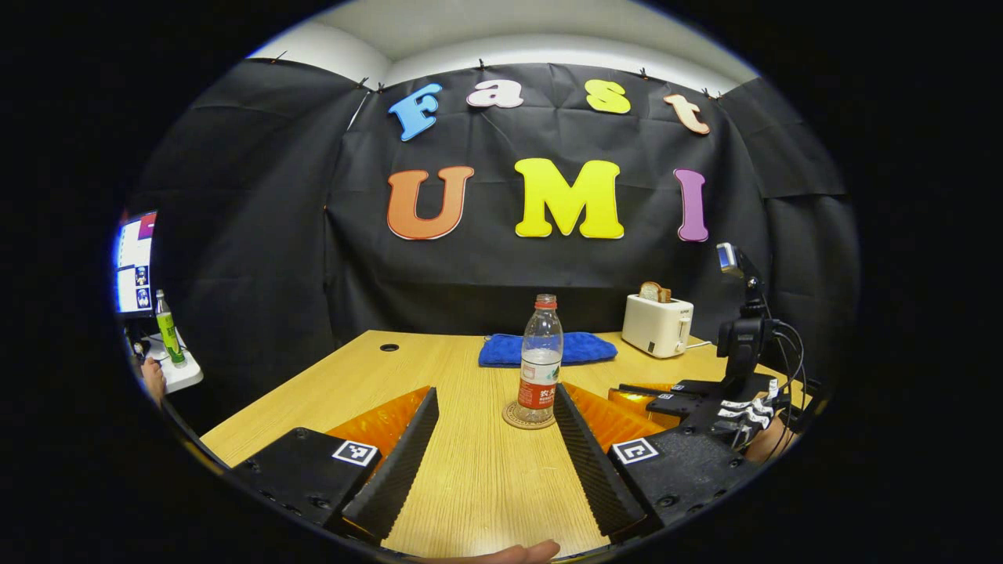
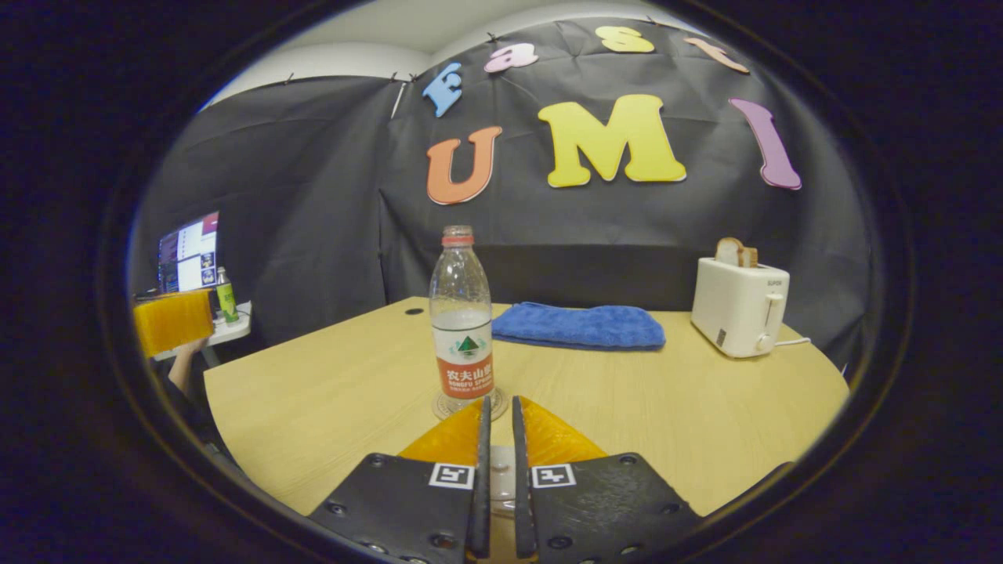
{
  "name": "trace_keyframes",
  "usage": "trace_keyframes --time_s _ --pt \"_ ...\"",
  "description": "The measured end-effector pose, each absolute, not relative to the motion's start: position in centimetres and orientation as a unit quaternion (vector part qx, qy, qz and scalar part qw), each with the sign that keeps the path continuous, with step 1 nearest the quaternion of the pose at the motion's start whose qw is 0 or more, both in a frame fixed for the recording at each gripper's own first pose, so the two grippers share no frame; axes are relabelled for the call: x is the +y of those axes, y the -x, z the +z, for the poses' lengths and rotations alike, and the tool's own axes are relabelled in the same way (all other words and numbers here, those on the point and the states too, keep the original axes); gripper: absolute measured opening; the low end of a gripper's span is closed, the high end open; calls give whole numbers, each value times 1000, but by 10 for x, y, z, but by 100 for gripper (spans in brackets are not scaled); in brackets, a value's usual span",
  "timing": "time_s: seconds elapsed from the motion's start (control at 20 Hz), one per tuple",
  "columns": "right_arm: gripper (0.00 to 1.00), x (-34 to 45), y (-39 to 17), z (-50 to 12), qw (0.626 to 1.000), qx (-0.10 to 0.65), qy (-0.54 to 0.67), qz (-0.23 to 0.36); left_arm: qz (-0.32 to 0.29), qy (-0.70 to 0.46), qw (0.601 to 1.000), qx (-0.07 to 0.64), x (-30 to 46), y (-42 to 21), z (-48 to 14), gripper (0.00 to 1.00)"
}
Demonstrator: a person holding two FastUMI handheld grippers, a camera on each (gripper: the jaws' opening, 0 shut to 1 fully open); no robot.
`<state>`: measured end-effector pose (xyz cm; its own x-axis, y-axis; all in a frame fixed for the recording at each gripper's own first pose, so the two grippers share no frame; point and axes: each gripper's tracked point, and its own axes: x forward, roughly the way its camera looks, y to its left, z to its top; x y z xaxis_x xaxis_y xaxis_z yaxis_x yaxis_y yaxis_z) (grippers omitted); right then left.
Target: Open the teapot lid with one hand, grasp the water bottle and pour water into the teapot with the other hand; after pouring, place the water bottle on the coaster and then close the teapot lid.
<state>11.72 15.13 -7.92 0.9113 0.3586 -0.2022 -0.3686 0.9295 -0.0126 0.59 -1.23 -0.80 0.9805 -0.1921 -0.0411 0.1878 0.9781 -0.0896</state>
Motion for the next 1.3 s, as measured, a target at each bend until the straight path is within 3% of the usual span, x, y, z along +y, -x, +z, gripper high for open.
trace_keyframes --time_s 0.15,0.4,0.55,0.65,0.75,0.95,1.3 --pt "26 141 -110 -67 980 91 13 175 -99 38 994 23 -15 -5 -8 93" --pt "65 108 -92 -40 987 68 -1 143 -98 31 994 24 -15 -4 -8 93" --pt "78 84 -77 -22 991 49 -4 124 -96 30 995 24 -16 -5 -8 93" --pt "96 65 -67 -10 994 36 10 105 -96 27 995 22 -18 -3 -7 93" --pt "99 48 -57 3 995 22 18 90 -96 20 995 20 -20 -1 -4 93" --pt "97 14 -34 21 998 -1 15 60 -79 6 997 9 -17 1 2 93" --pt "94 -25 -4 4 999 6 39 22 -75 -7 997 8 -33 3 2 93"
